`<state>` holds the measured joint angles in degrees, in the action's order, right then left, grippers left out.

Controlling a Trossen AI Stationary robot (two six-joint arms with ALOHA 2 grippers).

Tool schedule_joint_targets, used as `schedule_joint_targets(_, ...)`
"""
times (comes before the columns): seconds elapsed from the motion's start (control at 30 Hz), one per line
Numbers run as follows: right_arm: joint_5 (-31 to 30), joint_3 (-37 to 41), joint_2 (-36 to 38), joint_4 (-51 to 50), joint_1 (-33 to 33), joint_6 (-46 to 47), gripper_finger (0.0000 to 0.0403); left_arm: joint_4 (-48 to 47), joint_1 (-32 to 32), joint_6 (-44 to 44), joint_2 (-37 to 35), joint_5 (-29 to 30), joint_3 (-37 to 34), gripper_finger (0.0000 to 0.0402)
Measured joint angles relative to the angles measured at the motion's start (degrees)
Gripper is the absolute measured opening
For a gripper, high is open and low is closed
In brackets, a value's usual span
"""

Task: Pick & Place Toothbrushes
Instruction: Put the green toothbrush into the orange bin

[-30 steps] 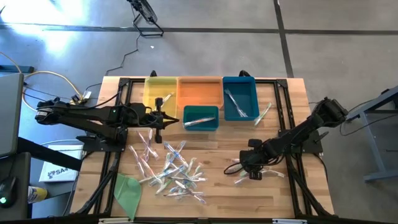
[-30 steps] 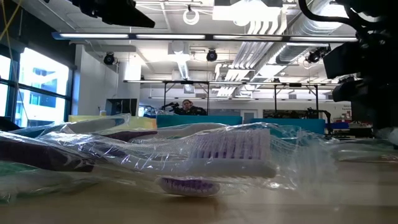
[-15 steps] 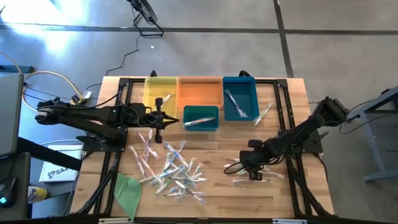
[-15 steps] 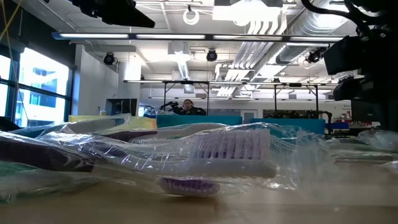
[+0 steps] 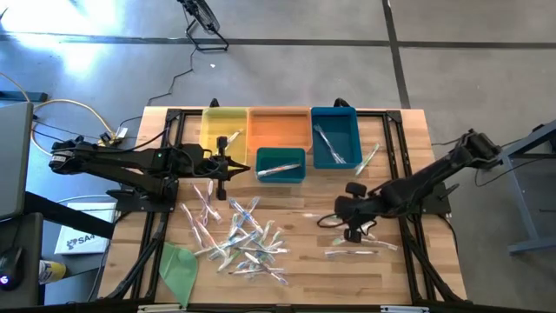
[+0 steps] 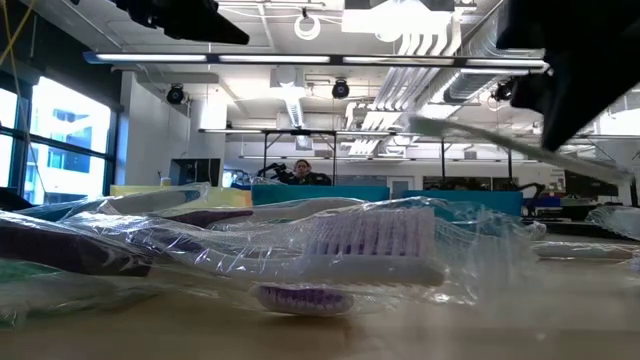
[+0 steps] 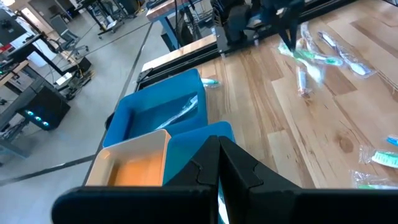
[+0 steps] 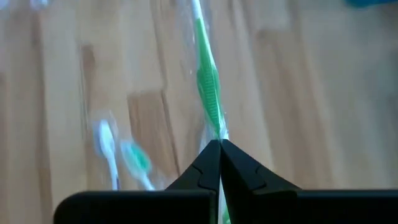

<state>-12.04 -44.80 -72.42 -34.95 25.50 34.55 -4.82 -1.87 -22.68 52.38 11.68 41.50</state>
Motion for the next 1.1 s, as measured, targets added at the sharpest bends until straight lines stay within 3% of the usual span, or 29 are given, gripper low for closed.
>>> schedule_joint_targets(0.13,-4.1,-0.5,2.0,-0.6,-2.2,-0.6,0.0002,1.2,0.0,0.0,0.0,0.4,0.0,0.0000)
schedule_joint_targets(0.3,-8.6,-0.6,3.1,0.8,-5.8,-1.8,0.0002,2.1,0.0,0.0,0.0,5.7,0.0,0.0000)
schedule_joint_targets(0.6,-9.5,-0.6,2.9,10.3,-12.5,-5.9,0.0002,2.3,0.0,-0.3,0.0,15.9,0.0,0.0000)
schedule_joint_targets(0.8,-9.5,-0.6,2.9,17.3,-17.2,-9.2,0.0002,2.8,0.0,-10.5,0.0,17.4,0.0,0.0000)
schedule_joint_targets(1.1,-9.0,-0.5,2.9,24.6,-23.5,-16.9,0.0002,14.5,0.0,-18.0,0.0,21.8,0.0,0.0000)
